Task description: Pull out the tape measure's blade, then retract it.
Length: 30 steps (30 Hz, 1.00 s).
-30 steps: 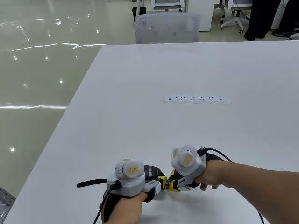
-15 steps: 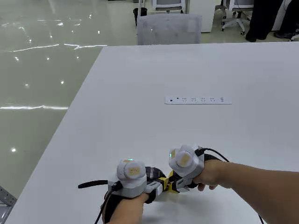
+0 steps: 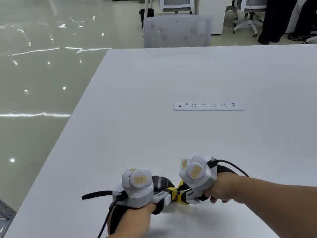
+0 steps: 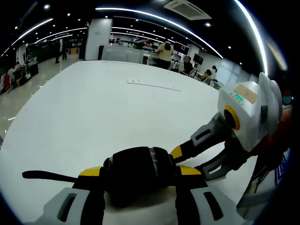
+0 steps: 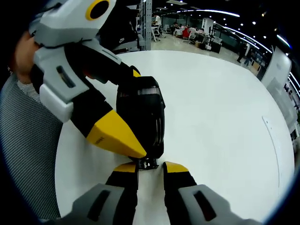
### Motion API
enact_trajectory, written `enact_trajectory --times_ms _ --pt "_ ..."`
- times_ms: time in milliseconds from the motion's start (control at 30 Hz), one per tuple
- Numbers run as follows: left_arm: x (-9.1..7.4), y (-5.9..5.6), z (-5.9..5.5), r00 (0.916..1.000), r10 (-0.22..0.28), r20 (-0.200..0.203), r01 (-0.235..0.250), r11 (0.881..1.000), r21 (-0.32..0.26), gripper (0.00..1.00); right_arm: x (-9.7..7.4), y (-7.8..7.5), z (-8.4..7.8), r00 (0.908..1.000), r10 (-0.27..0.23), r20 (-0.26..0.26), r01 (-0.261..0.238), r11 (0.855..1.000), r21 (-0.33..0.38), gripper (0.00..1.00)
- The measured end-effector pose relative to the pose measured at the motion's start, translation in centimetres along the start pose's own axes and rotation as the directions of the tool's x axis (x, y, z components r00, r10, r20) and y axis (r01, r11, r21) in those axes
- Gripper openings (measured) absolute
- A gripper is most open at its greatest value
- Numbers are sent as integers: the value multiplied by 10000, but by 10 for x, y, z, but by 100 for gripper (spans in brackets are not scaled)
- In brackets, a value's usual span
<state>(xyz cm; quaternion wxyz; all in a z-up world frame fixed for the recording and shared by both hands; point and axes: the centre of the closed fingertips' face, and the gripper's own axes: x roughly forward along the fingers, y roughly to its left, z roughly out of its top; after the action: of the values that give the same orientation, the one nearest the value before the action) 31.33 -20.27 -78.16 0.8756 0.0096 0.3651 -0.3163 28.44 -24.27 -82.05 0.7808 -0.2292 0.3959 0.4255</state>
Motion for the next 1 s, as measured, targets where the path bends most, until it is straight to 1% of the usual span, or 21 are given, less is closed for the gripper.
enact_trajectory --times_ms 267,333,367,400,433,467,500,533,567,600,667,700,733,767,800,833,867,900,933,967,1000 --pt "0 -1 0 10000 -58 -6 58 9999 107 58 0 -4 2 9989 -452 95 453 9990 -39 23" --pt "-1 -1 -1 9997 -199 -128 205 9984 519 58 -1 -6 1 9982 -592 73 592 9982 -21 26" --pt "-1 -1 2 9997 -254 59 248 9958 881 58 -1 -7 1 9977 -679 63 679 9977 33 28" --pt "-2 0 2 9997 -222 36 218 9962 844 59 -2 -7 1 9978 -663 64 663 9978 12 30" --pt "-2 0 2 9997 -260 14 258 9957 890 59 -2 -6 1 9982 -601 81 601 9982 37 36" --pt "-3 -1 4 9989 -470 -3 468 9952 859 60 -2 -3 1 9984 -537 154 535 9985 130 41" --pt "-3 -7 3 9962 -869 -103 874 9934 744 61 -2 -2 1 9985 -523 151 521 9985 149 44" --pt "-4 -11 -2 9918 -1214 -412 1247 9879 919 65 -3 0 0 9984 -538 188 535 9985 148 45" --pt "-6 -11 -4 9903 -1260 -590 1312 9868 947 72 -3 1 0 9982 -550 228 546 9984 161 46" --pt "-6 -9 -3 9913 -1195 -547 1243 9875 966 75 -4 3 0 9980 -559 283 554 9983 198 46" --pt "-10 -7 -1 9892 -1390 -455 1431 9840 1057 80 -8 6 0 9973 -552 481 535 9979 362 49" --pt "-12 -6 0 9870 -1555 -396 1592 9800 1195 82 -11 7 1 9961 -591 654 563 9974 442 50" --pt "-14 -4 1 9874 -1540 -371 1576 9784 1340 85 -15 7 1 9950 -652 759 613 9968 521 52" --pt "-16 6 -3 9916 -1126 -638 1223 9765 1772 93 -21 7 1 9929 -744 925 675 9949 750 53" --pt "-17 7 -8 9882 -1211 -937 1381 9691 2044 99 -26 5 3 9890 -924 1151 798 9908 1094 54" --pt "-18 1 -9 9802 -1712 -991 1896 9561 2233 99 -30 3 2 9859 -1081 1275 901 9862 1388 55" --pt "-21 -1 -11 9757 -1944 -1006 2130 9495 2303 100 -36 1 -1 9840 -1228 1294 1000 9804 1700 56" --pt "-22 2 -12 9768 -1850 -1079 2070 9451 2528 100 -40 0 -3 9839 -1264 1266 1046 9804 1667 58" --pt "-24 4 -11 9769 -1879 -1020 2097 9350 2861 100 -45 0 -4 9821 -1347 1317 1120 9796 1668 59" --pt "-28 2 -7 9732 -2168 -764 2298 9287 2912 100 -51 -1 -7 9795 -1461 1385 1226 9786 1653 60" --pt "-30 4 -7 9734 -2169 -738 2290 9294 2895 100 -56 -2 -8 9765 -1590 1454 1330 9758 1734 60"
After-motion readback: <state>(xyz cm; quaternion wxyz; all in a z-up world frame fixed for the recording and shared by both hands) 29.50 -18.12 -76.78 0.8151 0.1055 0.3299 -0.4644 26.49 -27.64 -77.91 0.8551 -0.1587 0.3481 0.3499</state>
